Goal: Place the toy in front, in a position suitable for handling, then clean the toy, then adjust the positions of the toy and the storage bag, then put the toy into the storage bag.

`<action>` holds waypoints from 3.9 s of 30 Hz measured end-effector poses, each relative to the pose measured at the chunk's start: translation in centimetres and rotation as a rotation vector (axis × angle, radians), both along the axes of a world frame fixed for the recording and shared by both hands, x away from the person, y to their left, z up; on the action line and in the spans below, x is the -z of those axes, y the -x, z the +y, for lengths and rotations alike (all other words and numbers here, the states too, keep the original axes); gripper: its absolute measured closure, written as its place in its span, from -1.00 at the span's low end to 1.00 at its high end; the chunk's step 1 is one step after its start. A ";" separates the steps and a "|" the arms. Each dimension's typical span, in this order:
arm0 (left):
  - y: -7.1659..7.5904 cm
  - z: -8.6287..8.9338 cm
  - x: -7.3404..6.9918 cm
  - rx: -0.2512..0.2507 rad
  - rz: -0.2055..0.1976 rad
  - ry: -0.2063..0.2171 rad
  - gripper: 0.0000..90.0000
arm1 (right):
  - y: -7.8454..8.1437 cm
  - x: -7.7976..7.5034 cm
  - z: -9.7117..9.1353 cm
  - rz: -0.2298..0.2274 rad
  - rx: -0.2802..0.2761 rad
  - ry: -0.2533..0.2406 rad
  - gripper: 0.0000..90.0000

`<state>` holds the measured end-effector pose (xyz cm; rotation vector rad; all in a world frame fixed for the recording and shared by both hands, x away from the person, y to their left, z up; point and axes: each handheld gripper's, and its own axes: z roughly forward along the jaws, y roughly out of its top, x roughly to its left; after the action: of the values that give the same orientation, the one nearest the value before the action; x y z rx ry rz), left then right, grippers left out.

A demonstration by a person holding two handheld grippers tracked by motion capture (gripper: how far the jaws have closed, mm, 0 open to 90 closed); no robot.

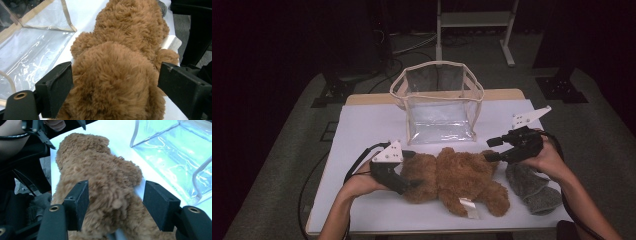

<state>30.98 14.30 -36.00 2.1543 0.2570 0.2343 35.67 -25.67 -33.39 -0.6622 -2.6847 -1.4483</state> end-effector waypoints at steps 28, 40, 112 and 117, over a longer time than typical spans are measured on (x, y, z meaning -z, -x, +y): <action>0.0 3.2 -1.0 -0.067 -0.021 0.004 -0.82 | -4.6 -4.0 5.8 -0.032 -0.083 0.076 -0.18; 0.0 3.8 -1.0 -0.074 -0.021 -0.001 -0.82 | -5.2 -4.7 6.9 -0.042 -0.104 0.090 -0.18; 0.6 6.4 -0.7 -0.127 0.010 -0.022 -0.82 | -16.5 -7.4 13.7 -0.054 -0.182 0.315 0.31; 0.6 6.4 -0.7 -0.127 0.011 -0.023 -0.82 | -16.2 -7.0 13.9 -0.061 -0.176 0.345 0.71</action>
<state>30.35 20.75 -35.33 2.1654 0.3997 0.2992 51.91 -11.79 -26.37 -0.3815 -2.9822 -0.9918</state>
